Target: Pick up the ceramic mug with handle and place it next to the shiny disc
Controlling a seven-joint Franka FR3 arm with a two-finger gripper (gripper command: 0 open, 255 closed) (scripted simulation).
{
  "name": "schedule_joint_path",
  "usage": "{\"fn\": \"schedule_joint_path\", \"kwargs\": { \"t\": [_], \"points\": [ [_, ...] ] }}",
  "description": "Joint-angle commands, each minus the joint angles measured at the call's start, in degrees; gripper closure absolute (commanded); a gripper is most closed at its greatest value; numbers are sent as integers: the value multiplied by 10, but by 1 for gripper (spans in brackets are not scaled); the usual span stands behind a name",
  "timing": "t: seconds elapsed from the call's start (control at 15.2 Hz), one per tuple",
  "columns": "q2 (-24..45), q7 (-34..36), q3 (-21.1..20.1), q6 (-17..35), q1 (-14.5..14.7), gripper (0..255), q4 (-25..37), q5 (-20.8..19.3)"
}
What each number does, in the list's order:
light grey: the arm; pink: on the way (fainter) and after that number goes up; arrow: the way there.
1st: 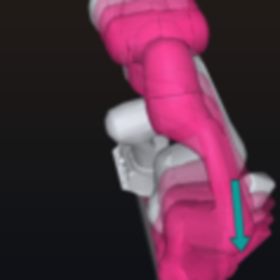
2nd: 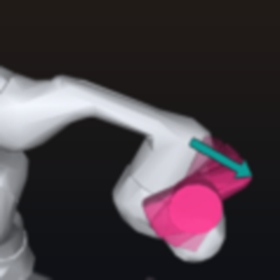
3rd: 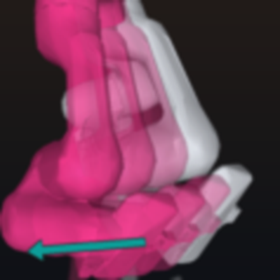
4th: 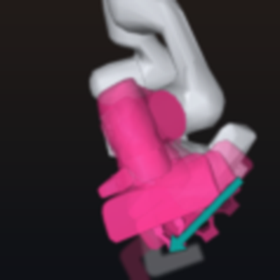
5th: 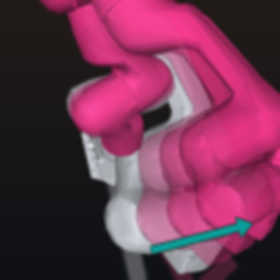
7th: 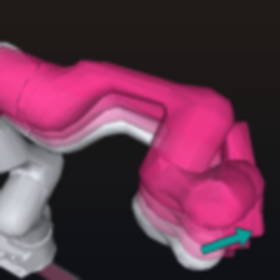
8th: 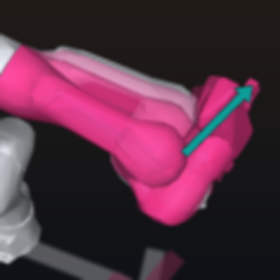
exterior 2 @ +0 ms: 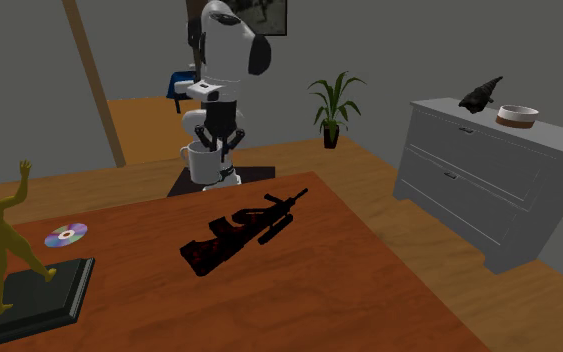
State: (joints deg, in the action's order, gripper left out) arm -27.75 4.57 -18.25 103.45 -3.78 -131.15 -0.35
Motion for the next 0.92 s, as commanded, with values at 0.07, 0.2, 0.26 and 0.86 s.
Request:
{"fn": "schedule_joint_path", "kwargs": {
  "t": [0.07, 0.2, 0.26, 0.86],
  "points": [
    [-20, -46, 36, 5, -14, 255, -22, -12],
    [-30, -74, 58, 8, -23, 255, -33, -22],
    [-34, -88, 70, 10, -29, 255, -37, -27],
    [-38, -212, 172, 34, -80, 255, -50, -79]
  ]
}}
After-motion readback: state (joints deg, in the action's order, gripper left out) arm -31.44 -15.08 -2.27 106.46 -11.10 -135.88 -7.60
